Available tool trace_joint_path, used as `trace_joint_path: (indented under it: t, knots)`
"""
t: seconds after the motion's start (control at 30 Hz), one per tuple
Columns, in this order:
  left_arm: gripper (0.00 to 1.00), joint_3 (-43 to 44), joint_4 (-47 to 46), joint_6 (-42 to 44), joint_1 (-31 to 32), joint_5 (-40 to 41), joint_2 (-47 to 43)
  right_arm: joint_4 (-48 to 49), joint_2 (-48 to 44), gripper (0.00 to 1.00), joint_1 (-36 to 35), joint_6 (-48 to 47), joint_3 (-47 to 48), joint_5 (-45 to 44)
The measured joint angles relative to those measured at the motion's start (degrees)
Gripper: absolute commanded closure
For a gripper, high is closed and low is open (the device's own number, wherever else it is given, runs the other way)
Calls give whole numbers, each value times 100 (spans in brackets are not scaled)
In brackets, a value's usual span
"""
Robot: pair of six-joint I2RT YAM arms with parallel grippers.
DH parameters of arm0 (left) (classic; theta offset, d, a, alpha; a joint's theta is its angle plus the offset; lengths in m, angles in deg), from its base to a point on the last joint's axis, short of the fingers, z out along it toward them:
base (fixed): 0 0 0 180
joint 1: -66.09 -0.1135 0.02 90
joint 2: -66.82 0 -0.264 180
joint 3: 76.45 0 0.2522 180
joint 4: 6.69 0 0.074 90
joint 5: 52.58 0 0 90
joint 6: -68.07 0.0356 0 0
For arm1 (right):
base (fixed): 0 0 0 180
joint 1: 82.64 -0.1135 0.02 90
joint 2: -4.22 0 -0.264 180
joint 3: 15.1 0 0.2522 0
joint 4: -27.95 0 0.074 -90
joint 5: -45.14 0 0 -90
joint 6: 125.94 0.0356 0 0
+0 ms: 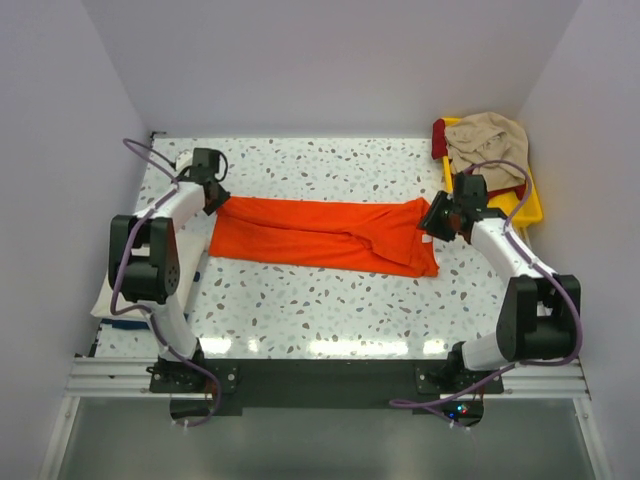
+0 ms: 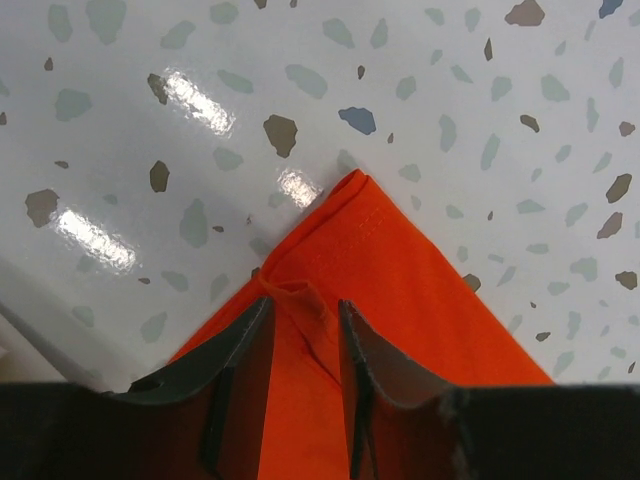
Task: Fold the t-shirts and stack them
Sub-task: Fold the tshirt
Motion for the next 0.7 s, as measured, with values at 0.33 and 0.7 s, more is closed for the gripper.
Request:
trace_joint_path:
  t: [0.33,0.7]
  knots:
    - [69,0,0,-199,-2,-227,251,20,-2,62,-42,17,-225,0]
    - [95,0,-48,-199,-2,-345,254,120,-164,62,-61,-11,-627,-2]
